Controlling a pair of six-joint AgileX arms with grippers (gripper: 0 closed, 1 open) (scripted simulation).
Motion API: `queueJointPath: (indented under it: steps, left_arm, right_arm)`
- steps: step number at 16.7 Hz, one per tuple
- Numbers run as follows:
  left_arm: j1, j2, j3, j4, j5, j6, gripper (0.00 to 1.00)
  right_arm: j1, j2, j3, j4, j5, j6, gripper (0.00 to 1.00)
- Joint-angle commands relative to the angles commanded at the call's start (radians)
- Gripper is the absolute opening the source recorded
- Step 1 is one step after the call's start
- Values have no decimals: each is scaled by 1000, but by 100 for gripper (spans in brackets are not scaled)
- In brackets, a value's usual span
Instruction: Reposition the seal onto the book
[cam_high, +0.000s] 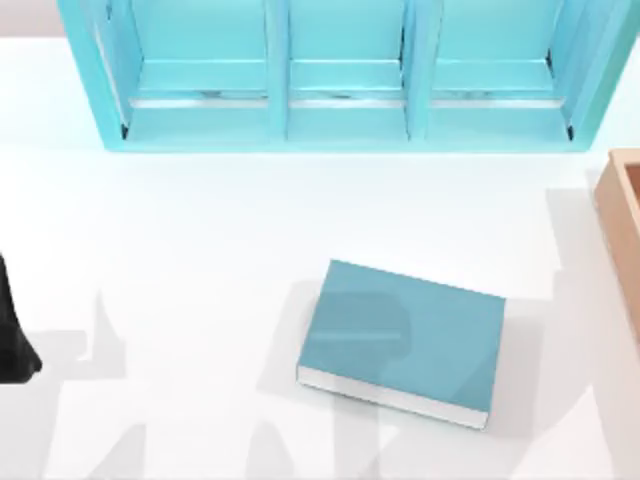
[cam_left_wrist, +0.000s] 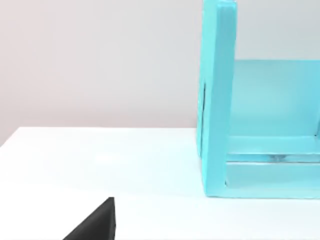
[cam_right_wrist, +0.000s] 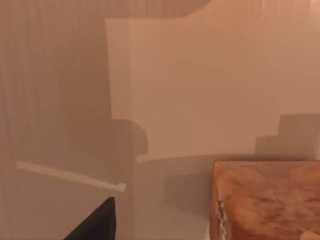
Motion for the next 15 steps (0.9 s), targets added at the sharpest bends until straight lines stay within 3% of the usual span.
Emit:
queueJointPath:
  steps: [2, 15]
  left_arm:
    - [0, 0, 0, 0, 0, 0, 100]
    - [0, 0, 0, 0, 0, 0, 100]
  right_arm:
    - [0, 0, 0, 0, 0, 0, 100]
    - [0, 0, 0, 0, 0, 0, 2]
